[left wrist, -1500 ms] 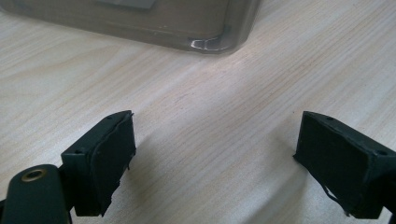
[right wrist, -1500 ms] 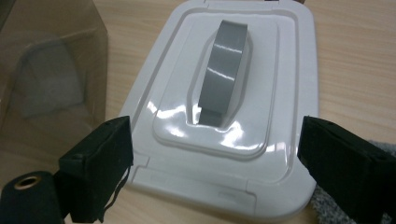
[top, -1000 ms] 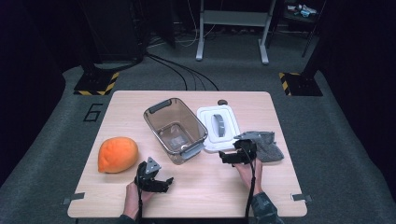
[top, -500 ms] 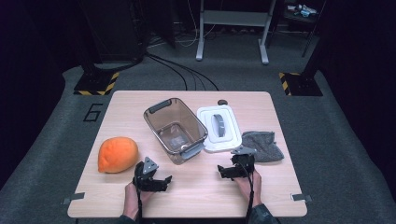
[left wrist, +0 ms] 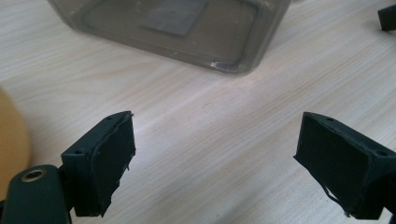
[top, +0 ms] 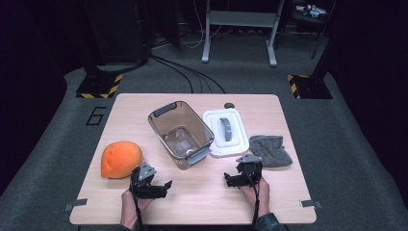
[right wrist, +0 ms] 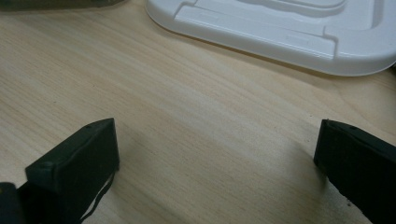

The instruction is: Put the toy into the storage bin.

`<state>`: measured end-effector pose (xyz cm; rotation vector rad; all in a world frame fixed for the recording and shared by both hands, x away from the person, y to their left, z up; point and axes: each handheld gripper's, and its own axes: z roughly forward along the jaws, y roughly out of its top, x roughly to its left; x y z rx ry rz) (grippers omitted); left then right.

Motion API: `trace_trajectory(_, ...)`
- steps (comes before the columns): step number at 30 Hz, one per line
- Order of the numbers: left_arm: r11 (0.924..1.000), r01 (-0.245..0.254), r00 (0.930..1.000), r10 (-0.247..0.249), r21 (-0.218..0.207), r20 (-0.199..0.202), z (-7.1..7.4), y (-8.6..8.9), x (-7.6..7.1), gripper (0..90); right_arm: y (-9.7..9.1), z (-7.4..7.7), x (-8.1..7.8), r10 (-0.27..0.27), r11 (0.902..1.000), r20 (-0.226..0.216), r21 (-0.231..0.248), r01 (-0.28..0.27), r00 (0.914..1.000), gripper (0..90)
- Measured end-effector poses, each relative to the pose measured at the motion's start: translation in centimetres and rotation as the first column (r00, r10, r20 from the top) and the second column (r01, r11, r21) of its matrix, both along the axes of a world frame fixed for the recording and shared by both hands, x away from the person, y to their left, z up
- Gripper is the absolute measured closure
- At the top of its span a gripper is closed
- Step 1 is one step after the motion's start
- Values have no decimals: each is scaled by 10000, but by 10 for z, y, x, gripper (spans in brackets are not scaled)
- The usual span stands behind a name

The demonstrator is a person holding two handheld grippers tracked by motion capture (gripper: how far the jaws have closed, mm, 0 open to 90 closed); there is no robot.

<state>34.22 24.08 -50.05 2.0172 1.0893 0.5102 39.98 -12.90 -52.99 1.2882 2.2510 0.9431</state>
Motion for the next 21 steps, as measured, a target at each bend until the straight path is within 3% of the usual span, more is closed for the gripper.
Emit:
trace_trajectory(4, 9995, -298, 9994, 296, 119, 201, 12, 7, -3, 112, 0, 0, 0, -22, 10000, 9, -9, 22, 10000, 0)
trace_trajectory(10, 9962, -870, 9951, 870, -30, 467, 30, 23, -2, 111, 0, 0, 0, -47, 10000, 52, 3, 47, 10000, 0)
trace_trajectory(16, 9850, -1723, 9825, 1724, -78, 704, 48, 41, 3, 112, 1, 0, 0, -116, 9999, 4, 7, 116, 9999, 0)
trace_trajectory(21, 9703, -2419, 9658, 2417, -94, 940, 57, 53, 8, 112, 1, 0, 0, -122, 9999, -3, 5, 122, 9999, 0)
